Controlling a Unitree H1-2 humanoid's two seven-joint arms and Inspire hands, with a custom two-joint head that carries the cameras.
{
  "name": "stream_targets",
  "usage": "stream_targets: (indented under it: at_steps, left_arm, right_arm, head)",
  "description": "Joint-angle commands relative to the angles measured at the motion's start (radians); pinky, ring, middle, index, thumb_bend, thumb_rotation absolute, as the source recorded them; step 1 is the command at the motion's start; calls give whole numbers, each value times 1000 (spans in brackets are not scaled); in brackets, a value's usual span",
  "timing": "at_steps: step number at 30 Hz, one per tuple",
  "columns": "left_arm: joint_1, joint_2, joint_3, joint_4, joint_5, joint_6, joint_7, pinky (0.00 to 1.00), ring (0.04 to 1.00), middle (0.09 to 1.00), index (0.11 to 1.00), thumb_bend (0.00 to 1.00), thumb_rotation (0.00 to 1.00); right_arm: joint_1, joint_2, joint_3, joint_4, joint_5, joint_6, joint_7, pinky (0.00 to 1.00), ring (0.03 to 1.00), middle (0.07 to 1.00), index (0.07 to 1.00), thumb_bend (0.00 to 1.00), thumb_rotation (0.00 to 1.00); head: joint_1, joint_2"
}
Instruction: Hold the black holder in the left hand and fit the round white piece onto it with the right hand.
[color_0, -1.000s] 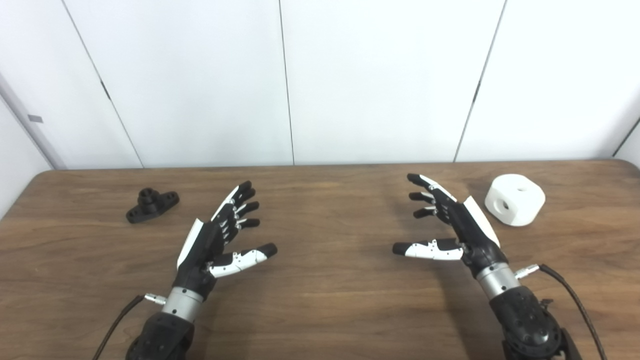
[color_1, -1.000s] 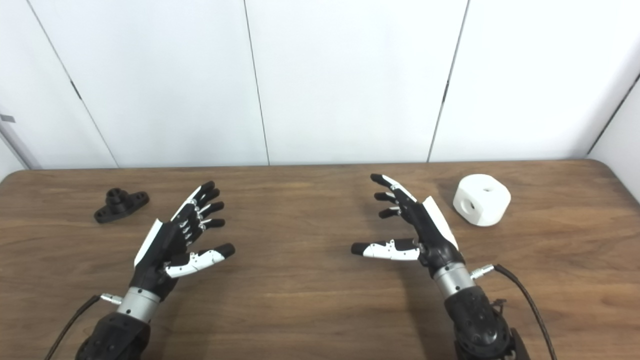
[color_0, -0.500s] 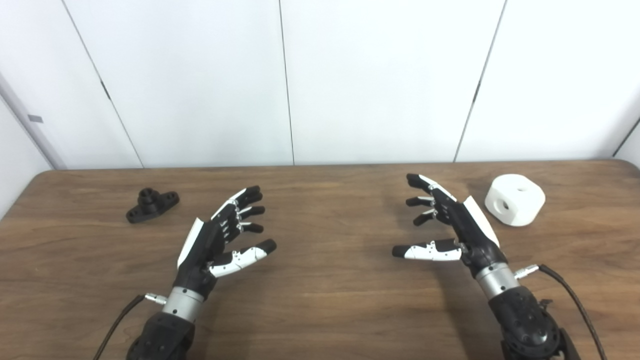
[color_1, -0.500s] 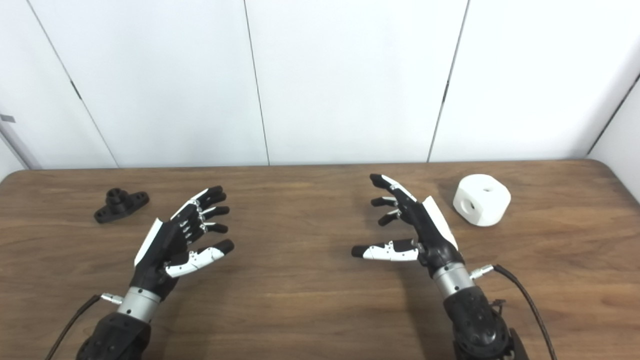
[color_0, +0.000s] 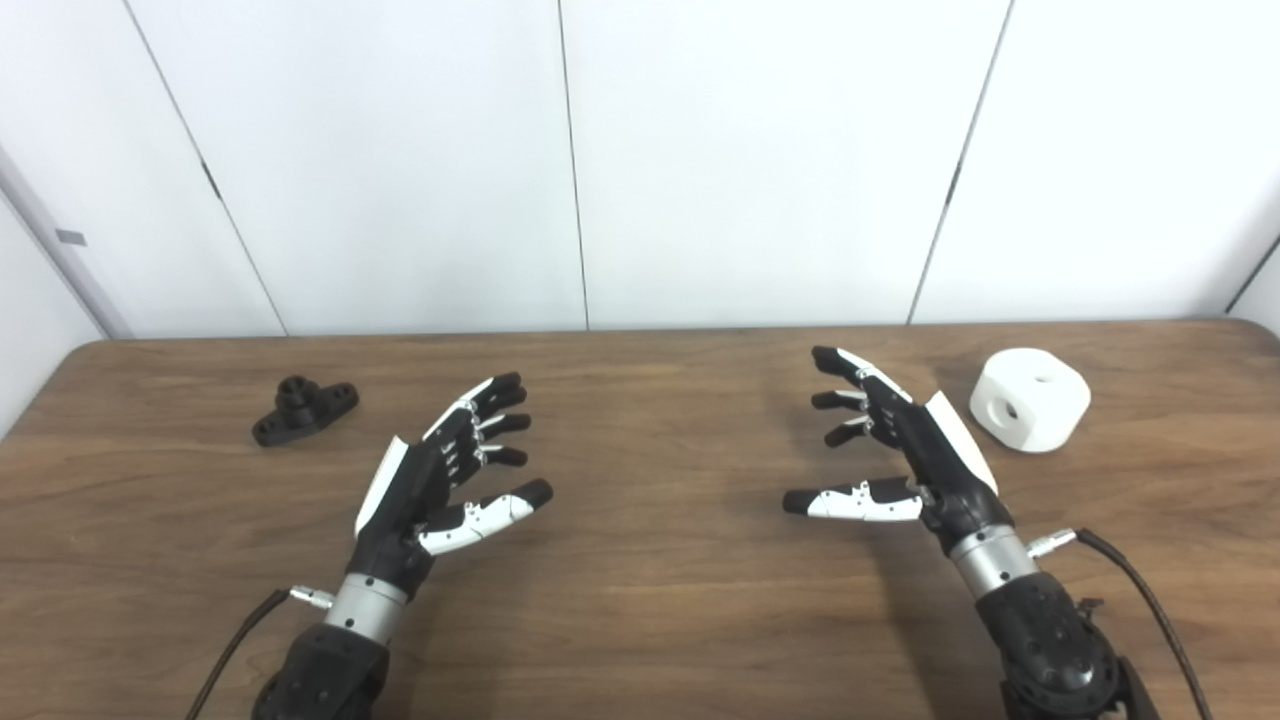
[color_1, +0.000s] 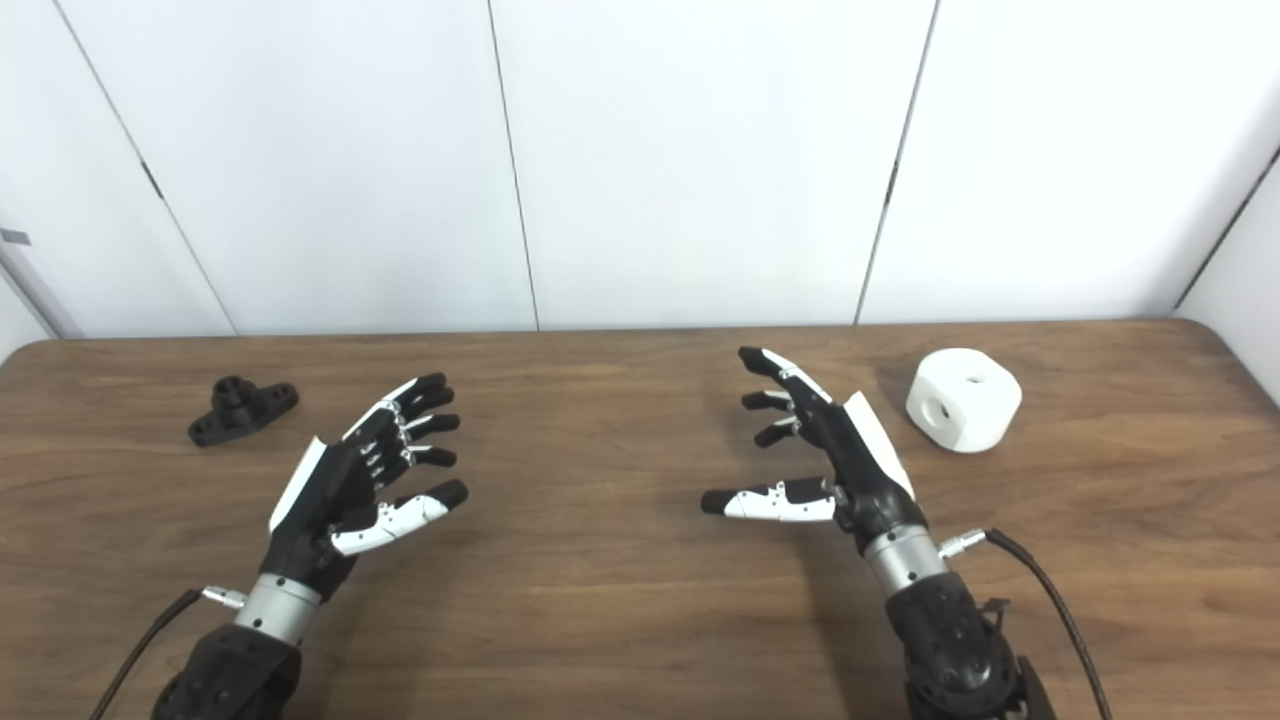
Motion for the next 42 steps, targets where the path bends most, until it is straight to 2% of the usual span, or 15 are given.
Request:
stream_targets:
  at_steps: [1,3,4,5,9,11,15,17,19,26,35,39,42]
  left_arm:
    - [-42,9,1,-11,-4,-31,1,681,819,879,887,767,242]
    - [-45,5,0,-14,-8,-23,0,688,819,879,887,772,239]
    - [-47,1,-3,-12,-4,-23,1,690,823,882,887,776,236]
    - [-47,-2,-6,-12,-2,-22,3,690,821,881,885,784,242]
    - [-45,-30,-28,8,20,-42,13,677,817,874,877,794,228]
    - [-48,-42,-40,29,32,-64,18,659,807,870,874,795,219]
    - [-53,-66,-56,52,68,-72,36,626,787,856,868,797,222]
    - [-55,-74,-63,61,88,-73,47,635,784,849,865,783,206]
    - [-54,-79,-68,65,104,-74,56,633,781,846,863,774,198]
    - [-49,-81,-74,65,102,-73,52,615,775,845,853,744,148]
    - [-58,-80,-70,59,125,-66,70,584,725,804,829,746,178]
    - [-61,-77,-65,55,108,-63,67,573,709,792,826,736,143]
    - [-63,-76,-66,58,122,-69,75,572,706,786,814,729,131]
  right_arm:
    - [-35,-6,-6,-40,3,-26,-10,591,770,885,878,856,227]
    - [-39,-10,-8,-42,6,-25,-7,587,768,885,878,858,231]
    - [-41,-14,-10,-41,11,-25,-4,590,773,887,878,855,229]
    - [-41,-17,-12,-40,14,-26,-2,590,776,888,880,852,232]
    - [-29,-45,-27,-19,51,-64,10,611,790,896,888,824,206]
    - [-23,-55,-36,-8,70,-72,14,620,787,901,893,826,208]
    - [-11,-62,-46,-23,90,-22,23,671,807,918,904,812,172]
    - [-4,-64,-45,-42,87,1,26,694,824,934,914,781,109]
    - [0,-65,-44,-52,73,10,22,671,813,923,912,779,96]
    - [2,-69,-46,-72,70,37,27,619,801,910,904,780,164]
    - [-4,-73,-51,-58,72,31,25,599,789,905,894,789,152]
    - [-4,-74,-52,-49,76,26,26,604,785,904,892,796,165]
    - [-4,-75,-54,-33,78,9,22,601,784,902,890,794,161]
  head:
    - [7,2]
    - [35,1]
    - [82,-8]
    - [82,-8]
    - [265,-62]
    - [318,-84]
    - [392,-121]
    - [408,-135]
    - [415,-141]
    - [429,-146]
    - [437,-152]
    - [441,-165]
    - [467,-190]
